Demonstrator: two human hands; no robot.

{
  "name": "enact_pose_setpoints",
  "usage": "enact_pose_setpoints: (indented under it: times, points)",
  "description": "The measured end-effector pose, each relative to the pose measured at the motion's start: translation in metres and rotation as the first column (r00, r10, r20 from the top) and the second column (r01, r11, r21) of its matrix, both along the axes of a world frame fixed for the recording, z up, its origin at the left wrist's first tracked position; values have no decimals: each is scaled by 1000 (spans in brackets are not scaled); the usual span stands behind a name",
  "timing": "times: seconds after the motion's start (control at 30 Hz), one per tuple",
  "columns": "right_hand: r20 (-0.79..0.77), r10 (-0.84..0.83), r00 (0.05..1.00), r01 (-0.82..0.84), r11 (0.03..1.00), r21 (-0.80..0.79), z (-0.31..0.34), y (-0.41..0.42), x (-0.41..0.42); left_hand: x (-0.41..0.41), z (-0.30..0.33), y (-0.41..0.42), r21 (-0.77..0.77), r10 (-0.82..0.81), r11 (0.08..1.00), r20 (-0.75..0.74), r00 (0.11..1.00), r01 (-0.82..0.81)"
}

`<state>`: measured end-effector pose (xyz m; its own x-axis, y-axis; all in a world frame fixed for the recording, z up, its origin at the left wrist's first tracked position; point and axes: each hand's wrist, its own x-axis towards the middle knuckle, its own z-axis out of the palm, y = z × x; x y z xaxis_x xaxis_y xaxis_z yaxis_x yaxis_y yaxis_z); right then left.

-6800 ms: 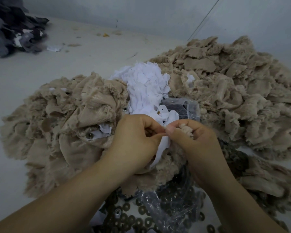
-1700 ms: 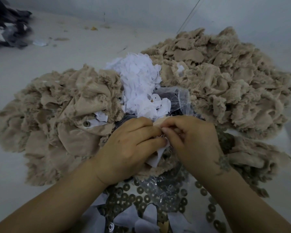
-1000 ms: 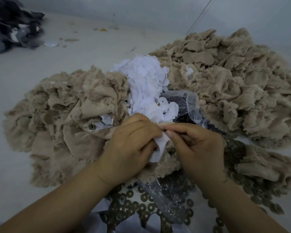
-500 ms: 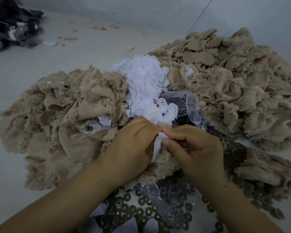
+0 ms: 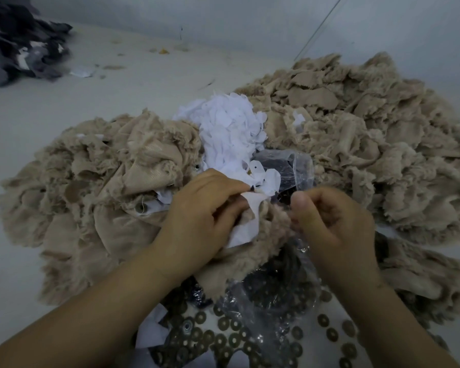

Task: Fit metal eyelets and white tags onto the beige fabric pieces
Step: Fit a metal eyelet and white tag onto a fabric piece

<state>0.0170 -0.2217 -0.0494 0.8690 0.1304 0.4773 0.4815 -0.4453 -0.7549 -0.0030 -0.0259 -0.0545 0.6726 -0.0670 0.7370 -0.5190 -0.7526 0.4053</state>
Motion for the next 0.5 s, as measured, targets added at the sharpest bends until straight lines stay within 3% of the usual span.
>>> enact_pose_setpoints:
  times: [0.1, 0.17, 0.23, 0.37, 0.43, 0.5]
  points:
    - [-305, 73, 950, -123, 981, -149, 6, -4, 4, -4, 0, -2, -77, 21, 997, -32, 999, -24]
    - [-531, 194, 825, -244, 970, -23, 5, 1, 1, -6, 1, -6, -119, 36, 992, -37, 999, -40]
    - [-649, 325, 688, -234, 946, 226, 0, 6, -3, -6, 1, -9, -160, 58, 985, -45, 997, -64]
    - [-612, 580, 538, -54, 748, 662, -2, 14, -5, -7, -1, -12, -237, 38, 970, -83, 996, -57]
    - [-587, 639, 497, 12, 672, 741, 0, 15, -5, -8, 0, -10, -247, 49, 967, -73, 996, -66]
    - [-582, 647, 493, 29, 657, 754, 1, 16, -5, -12, 2, -6, -249, 87, 964, -44, 995, -95]
